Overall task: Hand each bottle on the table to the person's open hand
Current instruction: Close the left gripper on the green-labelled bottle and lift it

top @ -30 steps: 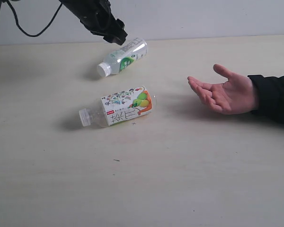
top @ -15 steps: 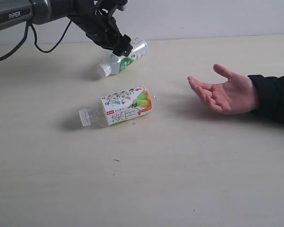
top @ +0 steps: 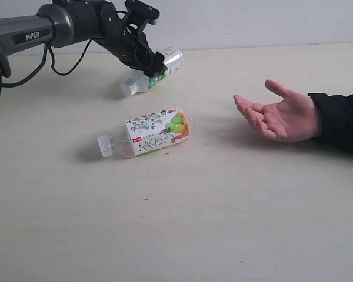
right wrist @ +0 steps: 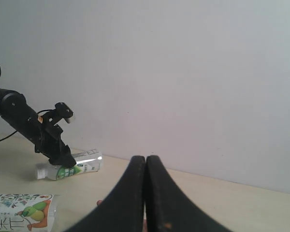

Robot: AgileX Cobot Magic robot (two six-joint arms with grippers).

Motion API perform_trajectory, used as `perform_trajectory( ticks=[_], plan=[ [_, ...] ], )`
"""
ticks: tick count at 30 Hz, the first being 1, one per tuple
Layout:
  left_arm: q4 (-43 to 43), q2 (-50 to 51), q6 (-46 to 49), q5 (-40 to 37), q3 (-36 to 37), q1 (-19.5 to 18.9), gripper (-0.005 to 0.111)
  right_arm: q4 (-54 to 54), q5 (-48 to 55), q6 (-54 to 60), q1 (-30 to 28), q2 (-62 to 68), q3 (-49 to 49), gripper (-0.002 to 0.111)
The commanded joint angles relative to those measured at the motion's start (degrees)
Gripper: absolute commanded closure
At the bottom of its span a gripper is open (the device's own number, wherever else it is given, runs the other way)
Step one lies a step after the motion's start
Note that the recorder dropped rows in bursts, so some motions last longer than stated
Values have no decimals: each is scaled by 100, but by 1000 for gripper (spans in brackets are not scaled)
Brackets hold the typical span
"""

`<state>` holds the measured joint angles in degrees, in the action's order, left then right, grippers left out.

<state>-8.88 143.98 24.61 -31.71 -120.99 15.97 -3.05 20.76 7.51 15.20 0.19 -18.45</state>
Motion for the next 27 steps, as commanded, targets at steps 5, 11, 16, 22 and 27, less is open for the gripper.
perform_trajectory(
  ticks=[5,11,16,22,27],
  plan=[
    [39,171,-69,-11,-47,-2,31,26,-24,-4,-22,-19,26,108],
    [61,211,-69,-9,-47,-2,36,26,-24,-4,-22,-19,26,108],
    [61,251,-69,-13,-47,-2,71,26,-24,-4,-22,-19,26,108],
    [61,251,-69,-54,-47,-2,107,10,-24,-4,-22,-19,26,108],
    [61,202,-69,-63,-47,-2,107,10,-24,-4,-22,-19,26,108]
  ],
)
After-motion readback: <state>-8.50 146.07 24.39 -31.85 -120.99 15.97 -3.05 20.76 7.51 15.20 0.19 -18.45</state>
